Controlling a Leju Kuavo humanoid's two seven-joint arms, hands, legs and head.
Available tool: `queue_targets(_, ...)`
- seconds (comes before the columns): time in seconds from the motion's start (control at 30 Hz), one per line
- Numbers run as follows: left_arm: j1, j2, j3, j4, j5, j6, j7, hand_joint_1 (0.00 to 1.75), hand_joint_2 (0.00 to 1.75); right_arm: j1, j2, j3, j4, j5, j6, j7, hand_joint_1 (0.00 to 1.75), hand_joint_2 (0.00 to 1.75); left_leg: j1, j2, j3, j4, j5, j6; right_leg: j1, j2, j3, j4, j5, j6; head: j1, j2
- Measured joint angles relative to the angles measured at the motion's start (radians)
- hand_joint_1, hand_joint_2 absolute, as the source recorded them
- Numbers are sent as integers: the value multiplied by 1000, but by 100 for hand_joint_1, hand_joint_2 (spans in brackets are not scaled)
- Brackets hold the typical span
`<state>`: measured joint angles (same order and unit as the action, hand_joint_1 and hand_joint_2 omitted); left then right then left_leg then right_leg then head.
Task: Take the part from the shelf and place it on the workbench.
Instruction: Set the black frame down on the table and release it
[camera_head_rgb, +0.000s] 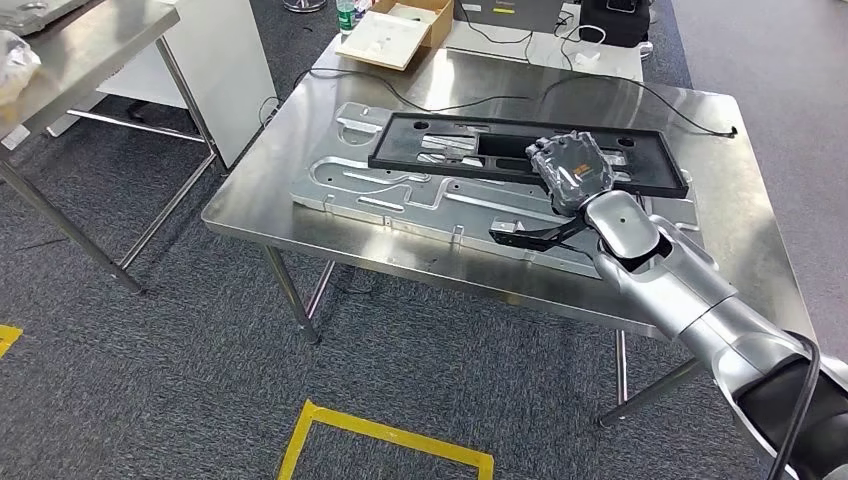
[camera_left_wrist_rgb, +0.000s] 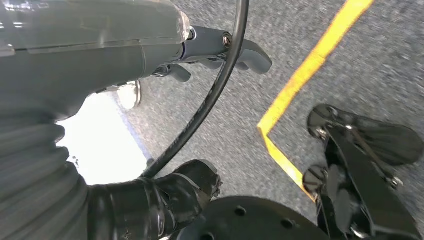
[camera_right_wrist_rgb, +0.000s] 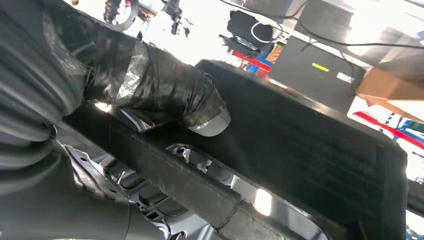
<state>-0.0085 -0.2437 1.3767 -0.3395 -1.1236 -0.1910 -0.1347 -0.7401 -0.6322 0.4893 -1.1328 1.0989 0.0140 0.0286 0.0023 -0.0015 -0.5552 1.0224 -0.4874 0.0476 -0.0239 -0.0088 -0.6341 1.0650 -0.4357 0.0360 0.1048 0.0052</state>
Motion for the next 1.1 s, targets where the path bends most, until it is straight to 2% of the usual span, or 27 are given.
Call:
queue_targets(0.07, -1, 0, 3, 0, -2, -1, 0, 0, 175, -4, 3, 5, -3, 0, 0, 1, 175, 175, -2, 2, 0, 1, -6, -11, 8, 1, 9, -19, -9, -11, 0, 0)
queue_targets(0.13, -2, -1, 4, 0, -5, -3, -2, 0, 175, -5, 4, 11, -7, -1, 0, 1, 175, 175, -1, 6, 3, 4, -16, -23, 5, 5, 16, -25, -14, -25, 0, 0)
queue_targets(0.23, -2, -1, 5, 0, -8, -4, -3, 0, 175, -8, 6, 20, -10, -3, 0, 3, 175, 175, 2, 5, -32, 85, -57, -35, 1, 6, 32, -33, -21, -43, -1, 0)
queue_targets(0.3, -2, -1, 5, 0, -8, -4, -3, 0, 175, -9, 7, 21, -10, -3, 0, 4, 175, 175, 2, 5, -55, 125, -75, -36, 1, 6, 35, -33, -23, -46, -1, 0)
queue_targets(0.33, -2, -1, 5, 0, -8, -4, -3, 0, 175, -9, 8, 22, -10, -3, 0, 4, 175, 175, 2, 5, -58, 130, -76, -36, 1, 6, 35, -33, -23, -47, -1, 0)
queue_targets(0.37, -2, -1, 6, 0, -9, -4, -3, 0, 175, -6, 10, 27, -10, -4, 0, 6, 175, 175, 2, 5, -85, 155, -63, -36, 2, 8, 44, -33, -31, -47, -1, 0)
queue_targets(0.4, -1, -1, 8, 0, -10, -4, -3, 0, 175, -4, 13, 33, -9, -5, 0, 9, 175, 175, 3, 5, -104, 158, -35, -34, 3, 10, 56, -33, -40, -47, -2, 0)
queue_targets(0.47, 2, -1, 12, 0, -12, -4, -3, 0, 175, 2, 19, 46, -5, -7, -1, 17, 175, 175, 1, 2, -119, 112, 41, -28, 5, 14, 82, -33, -63, -43, -2, 0)
queue_targets(0.5, 2, -1, 13, 0, -14, -5, -3, 0, 175, 3, 20, 48, -2, -7, -2, 21, 175, 175, 0, 0, -99, 60, 60, -24, 7, 15, 86, -32, -69, -38, -1, 0)
queue_targets(0.53, 2, -1, 14, 0, -15, -6, -3, 0, 175, 4, 20, 49, 1, -7, -3, 25, 175, 175, -1, -1, -87, 31, 65, -22, 8, 16, 87, -32, -72, -33, -1, 0)
queue_targets(0.67, 0, 0, 20, 0, -23, -10, -2, 0, 175, 15, 27, 50, 21, -5, -7, 40, 175, 175, 1, -2, -66, 4, 54, -6, 6, 14, 90, -32, -84, -12, -1, 0)
queue_targets(0.7, 1, 1, 22, 0, -26, -11, -2, 0, 175, 17, 30, 49, 27, -4, -10, 45, 175, 175, 3, -2, -58, -3, 53, -1, 6, 13, 78, -5, -96, -7, -1, 0)
queue_targets(0.73, 1, 2, 23, -1, -27, -12, -2, 0, 175, 20, 32, 49, 34, -1, -14, 50, 175, 175, 4, -2, -51, -8, 51, 3, 4, 11, 52, 42, -114, -4, -1, 0)
queue_targets(0.8, 1, 3, 26, -2, -28, -18, -2, 0, 175, 27, 42, 50, 50, 8, -20, 61, 175, 175, 3, -2, -40, -10, 42, 10, 3, 11, -30, 170, -150, 2, -1, 0)
queue_targets(0.83, 1, 3, 26, -4, -29, -23, -2, 0, 175, 33, 52, 51, 59, 17, -20, 68, 175, 175, 2, -3, -35, -9, 37, 11, 2, 11, -66, 215, -152, 4, -1, 0)
queue_targets(0.87, 2, 3, 27, -6, -29, -28, -1, 0, 175, 39, 64, 53, 70, 29, -20, 75, 175, 175, 2, -3, -27, -8, 30, 12, 1, 10, -87, 228, -134, 4, -1, 0)
queue_targets(0.9, 2, 2, 27, -10, -31, -34, 0, 0, 175, 43, 79, 56, 83, 40, -20, 83, 175, 175, 2, -3, -18, -7, 22, 10, 1, 10, -86, 198, -95, 4, -1, 0)
queue_targets(0.93, 2, 0, 27, -16, -34, -40, 3, 0, 175, 45, 94, 59, 97, 51, -19, 91, 175, 175, 2, -3, -8, -5, 13, 8, 1, 8, -70, 139, -44, 2, -1, 0)
queue_targets(0.97, 3, -2, 27, -21, -36, -45, 5, 0, 175, 45, 109, 61, 110, 59, -19, 98, 175, 175, 1, -3, 1, -4, 5, 5, 1, 7, -49, 80, -7, -1, -1, 0)
queue_targets(1.0, 2, -4, 27, -26, -38, -48, 7, 0, 175, 43, 121, 62, 122, 64, -19, 103, 175, 175, -1, -3, 6, -1, -2, 1, 4, 6, -27, 26, 17, -5, -1, 0)
queue_targets(1.03, 2, -6, 27, -32, -40, -51, 8, 0, 175, 41, 131, 62, 131, 68, -20, 106, 175, 175, -2, -4, 7, -1, -6, -3, 7, 5, -13, -3, 20, -10, -1, 0)
queue_targets(1.1, 2, -9, 27, -41, -43, -55, 11, 0, 175, 38, 145, 63, 145, 70, -21, 107, 175, 175, -3, -4, 8, -2, -10, -14, 14, 5, -3, -21, 8, -19, 0, 0)
